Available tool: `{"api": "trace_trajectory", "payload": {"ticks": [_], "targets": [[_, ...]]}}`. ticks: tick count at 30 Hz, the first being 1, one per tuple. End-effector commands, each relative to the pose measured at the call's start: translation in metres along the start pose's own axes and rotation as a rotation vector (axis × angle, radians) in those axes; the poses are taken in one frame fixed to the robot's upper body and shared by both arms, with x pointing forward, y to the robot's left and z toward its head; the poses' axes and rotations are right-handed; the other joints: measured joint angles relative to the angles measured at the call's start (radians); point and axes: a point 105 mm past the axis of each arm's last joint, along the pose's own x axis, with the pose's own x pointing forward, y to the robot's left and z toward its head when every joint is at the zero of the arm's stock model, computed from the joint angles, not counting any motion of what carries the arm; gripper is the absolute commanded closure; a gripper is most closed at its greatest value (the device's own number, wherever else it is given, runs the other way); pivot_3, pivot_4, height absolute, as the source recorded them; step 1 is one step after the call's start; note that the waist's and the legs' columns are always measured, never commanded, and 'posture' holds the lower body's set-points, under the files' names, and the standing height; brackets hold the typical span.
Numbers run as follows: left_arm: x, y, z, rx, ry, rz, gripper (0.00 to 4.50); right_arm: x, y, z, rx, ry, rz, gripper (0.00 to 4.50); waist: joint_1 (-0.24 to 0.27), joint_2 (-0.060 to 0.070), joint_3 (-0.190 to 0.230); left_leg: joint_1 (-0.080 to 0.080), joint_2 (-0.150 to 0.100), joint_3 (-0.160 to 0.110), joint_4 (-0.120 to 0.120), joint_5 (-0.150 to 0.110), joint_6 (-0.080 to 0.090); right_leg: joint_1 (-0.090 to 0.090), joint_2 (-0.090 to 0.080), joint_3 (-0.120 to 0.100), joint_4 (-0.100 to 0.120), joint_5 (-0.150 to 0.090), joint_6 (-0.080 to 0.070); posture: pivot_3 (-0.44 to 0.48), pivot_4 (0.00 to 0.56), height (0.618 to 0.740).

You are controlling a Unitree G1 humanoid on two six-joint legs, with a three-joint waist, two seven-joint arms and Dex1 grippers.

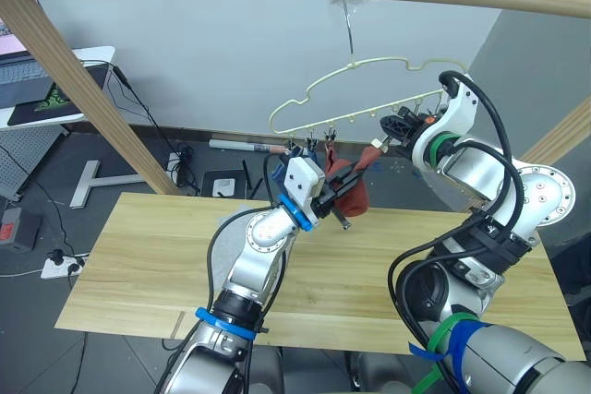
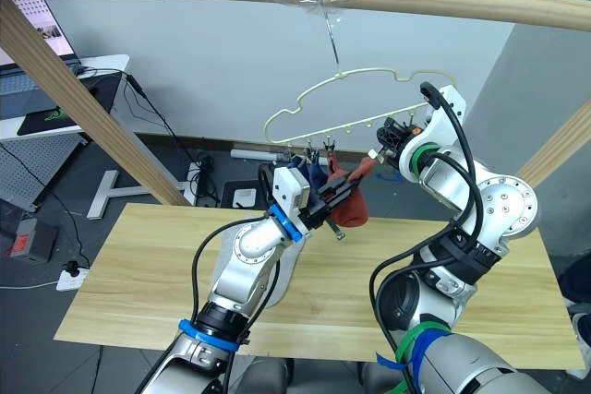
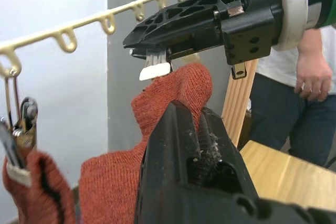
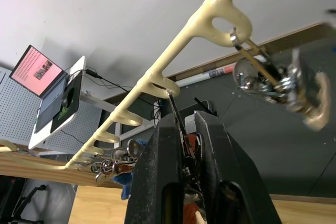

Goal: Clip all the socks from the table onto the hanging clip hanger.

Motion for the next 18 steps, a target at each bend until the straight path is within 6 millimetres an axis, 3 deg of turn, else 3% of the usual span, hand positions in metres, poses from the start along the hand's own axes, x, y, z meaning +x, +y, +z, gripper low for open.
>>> {"api": "trace_trajectory", "payload": {"ticks": [1,18], "targets": [[0.0088,0.0007,0.0135,0.042,-0.058,0.008,4.48,0.0035,0.0290,-0.0121,0.034,0.014,0.093,4.41,0.000,0.000,0.000,0.000,0.000,0.000,0.000,0.000,0.000,0.000,0.000,0.000,0.000,0.000,0.000,0.041,0.197,0.740],[0.0187,0.0012,0.0177,0.067,-0.079,0.025,4.48,0.0040,0.0299,-0.0190,0.044,0.040,0.111,4.41,-0.002,0.001,0.001,-0.001,0.000,0.000,0.000,0.000,0.000,-0.001,0.000,0.000,-0.001,0.000,0.000,0.042,0.198,0.740]]}}
